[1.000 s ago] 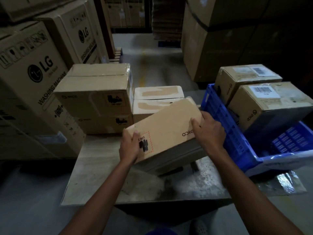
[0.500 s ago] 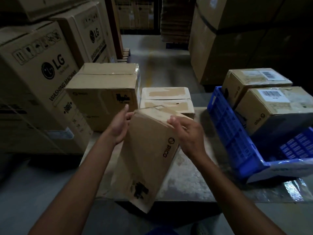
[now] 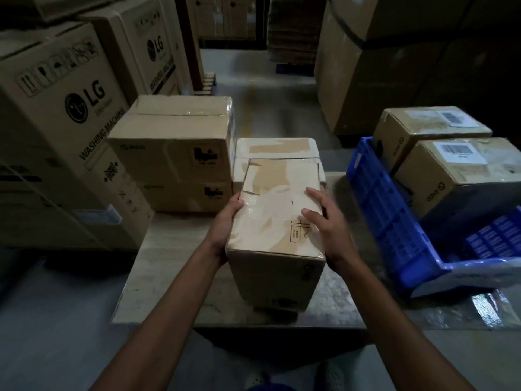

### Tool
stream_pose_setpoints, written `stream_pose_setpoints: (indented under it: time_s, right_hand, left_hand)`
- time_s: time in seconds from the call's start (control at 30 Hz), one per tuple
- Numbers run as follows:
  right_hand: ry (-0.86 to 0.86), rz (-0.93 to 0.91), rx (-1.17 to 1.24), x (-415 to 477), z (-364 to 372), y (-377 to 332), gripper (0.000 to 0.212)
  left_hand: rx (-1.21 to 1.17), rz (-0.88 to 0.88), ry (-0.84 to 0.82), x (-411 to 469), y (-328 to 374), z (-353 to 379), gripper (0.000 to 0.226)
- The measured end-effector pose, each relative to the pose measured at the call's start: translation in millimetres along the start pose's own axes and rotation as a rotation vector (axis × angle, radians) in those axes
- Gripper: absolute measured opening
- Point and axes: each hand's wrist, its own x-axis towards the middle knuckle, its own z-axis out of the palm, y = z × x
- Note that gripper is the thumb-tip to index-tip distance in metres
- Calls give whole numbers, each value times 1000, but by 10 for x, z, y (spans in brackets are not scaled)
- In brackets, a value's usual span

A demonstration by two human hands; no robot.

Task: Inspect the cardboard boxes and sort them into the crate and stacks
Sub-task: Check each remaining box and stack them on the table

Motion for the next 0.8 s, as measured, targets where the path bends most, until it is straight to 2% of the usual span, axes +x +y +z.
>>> stream_pose_setpoints:
  time_s: [0.17,0.3,0.37,0.43,0.53,0.6,0.7,0.8]
  right_hand:
    - [-51,11,-231,-66,-236,181,56]
    - [-34,-41,-629,-73,-321,34,56]
    - [-60,-155,-815,-127,-327,-118,64]
    - [-172,-172,-968,-182,-302,-250,70]
    - [-364,-127,-1211,-231,-203,-285,74]
    - [-381,-136,-1252,-245,-153,-259,75]
    - [-379,-152,-1289,-226,-188,-276,74]
    - [-318,-190,-1274,-102,-234,-383,69]
  left_hand:
    - [260,63,-2,15,-190,104,42]
    - [610,262,76,-40,-61,211,55]
    - [880,404,18,-74,-21,197,62]
    - [1163,465,-124,-102,-12,183,68]
    - [1605,406,-260,-132,-71,189,72]
    - [1773,347,-265,-109,-79,192,73]
    - [1874,297,-292,-110,-44,243,73]
    - [1883,332,-278,-51,-5,291,75]
